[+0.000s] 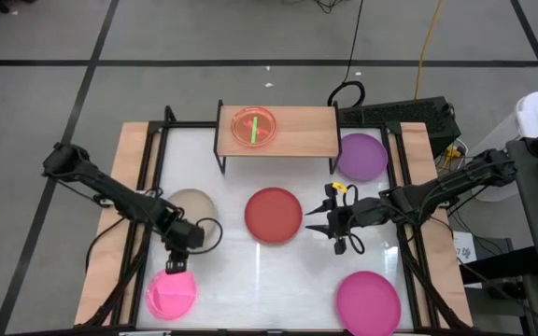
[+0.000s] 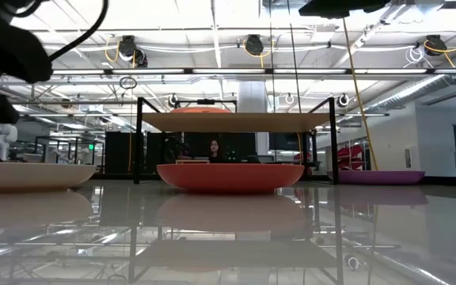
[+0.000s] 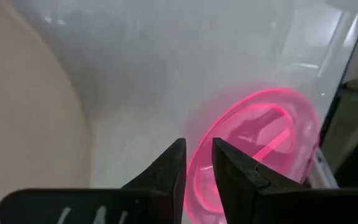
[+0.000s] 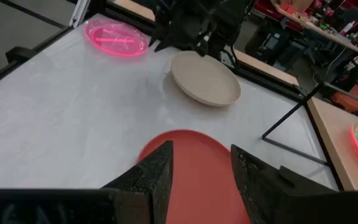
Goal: Place and stack plates onto a shelf
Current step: Stack the small pink plate on top of the small green plate on the shelf
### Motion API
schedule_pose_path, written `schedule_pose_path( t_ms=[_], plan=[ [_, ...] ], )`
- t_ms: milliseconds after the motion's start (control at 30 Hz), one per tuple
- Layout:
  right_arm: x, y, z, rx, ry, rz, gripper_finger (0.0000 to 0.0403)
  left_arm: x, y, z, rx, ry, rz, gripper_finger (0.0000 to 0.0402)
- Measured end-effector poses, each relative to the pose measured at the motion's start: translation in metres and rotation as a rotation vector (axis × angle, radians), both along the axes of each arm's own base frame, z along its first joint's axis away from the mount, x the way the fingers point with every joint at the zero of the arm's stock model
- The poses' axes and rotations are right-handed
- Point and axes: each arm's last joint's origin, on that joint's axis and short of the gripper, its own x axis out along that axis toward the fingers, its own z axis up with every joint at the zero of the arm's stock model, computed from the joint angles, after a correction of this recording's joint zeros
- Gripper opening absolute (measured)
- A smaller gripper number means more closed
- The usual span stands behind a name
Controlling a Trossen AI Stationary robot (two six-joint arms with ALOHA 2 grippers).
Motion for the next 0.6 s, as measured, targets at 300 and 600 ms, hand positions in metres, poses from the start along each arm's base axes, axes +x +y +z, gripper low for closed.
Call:
schedule_pose_path(
  t_ms=[300,600],
  plan=[
    [0.001,0.000,0.002,0.010,-0.026,-0.001,0.0141,-0.002,-0.023,-0.012,0.015,-0.070,-0.143,0.0083],
    [0.001,0.000,0.002,0.009,-0.023,-0.002,0.0141,0.003,-0.035,-0.036,0.025,0.015,-0.194,0.0083]
  ],
)
